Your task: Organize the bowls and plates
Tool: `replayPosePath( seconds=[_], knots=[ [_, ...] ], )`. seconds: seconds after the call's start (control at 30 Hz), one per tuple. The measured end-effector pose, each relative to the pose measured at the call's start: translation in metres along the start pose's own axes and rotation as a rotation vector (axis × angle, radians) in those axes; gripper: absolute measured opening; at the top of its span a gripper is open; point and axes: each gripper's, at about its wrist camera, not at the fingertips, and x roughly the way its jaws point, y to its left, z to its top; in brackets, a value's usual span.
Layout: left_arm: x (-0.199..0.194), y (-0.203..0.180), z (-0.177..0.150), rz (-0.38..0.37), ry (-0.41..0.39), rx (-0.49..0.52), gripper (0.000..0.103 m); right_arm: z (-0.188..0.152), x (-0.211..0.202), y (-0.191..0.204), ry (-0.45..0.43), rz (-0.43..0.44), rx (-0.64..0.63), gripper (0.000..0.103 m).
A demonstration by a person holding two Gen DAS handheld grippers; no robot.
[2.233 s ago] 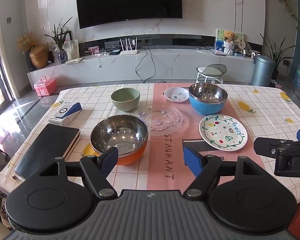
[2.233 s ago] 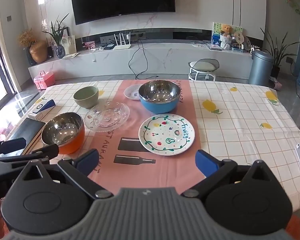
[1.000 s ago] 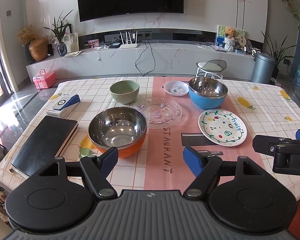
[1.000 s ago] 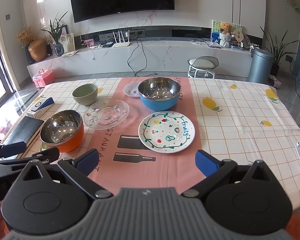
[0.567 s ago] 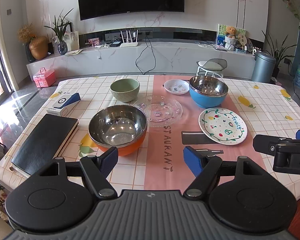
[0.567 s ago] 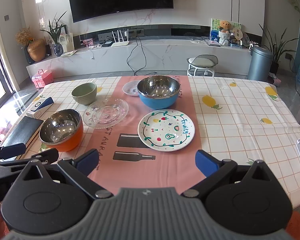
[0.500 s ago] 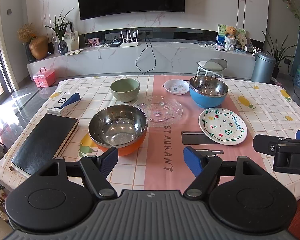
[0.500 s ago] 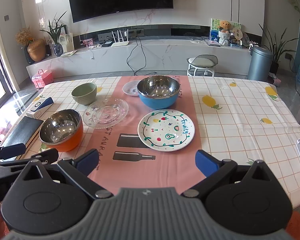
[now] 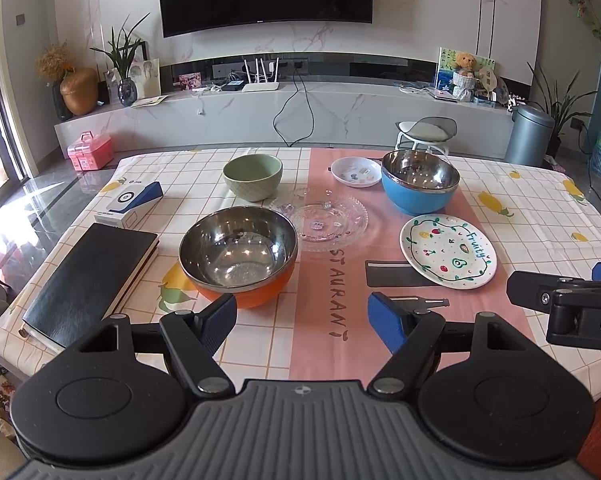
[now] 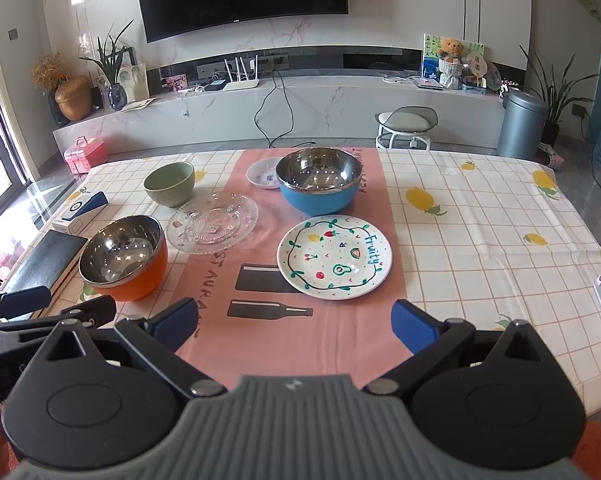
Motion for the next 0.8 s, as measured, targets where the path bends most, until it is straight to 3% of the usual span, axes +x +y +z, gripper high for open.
replayPosePath(
  seconds=[0.5, 0.67, 0.8],
  knots=[
    [0.000, 0.002, 0.000, -0.007, 0.000, -0.003, 0.088, -0.002, 0.003, 0.002, 0.009, -0.004, -0.004, 0.101],
    [0.004, 0.020, 0.009, 0.001, -0.020, 0.005, 0.084, 0.002, 0.018, 0.012, 0.036, 0.020, -0.036, 0.100],
    [0.009, 0.051, 0.020, -0.019, -0.015, -0.077, 0.078, 0.012, 0.035, 0.025, 0.062, 0.061, -0.036, 0.100]
  ],
)
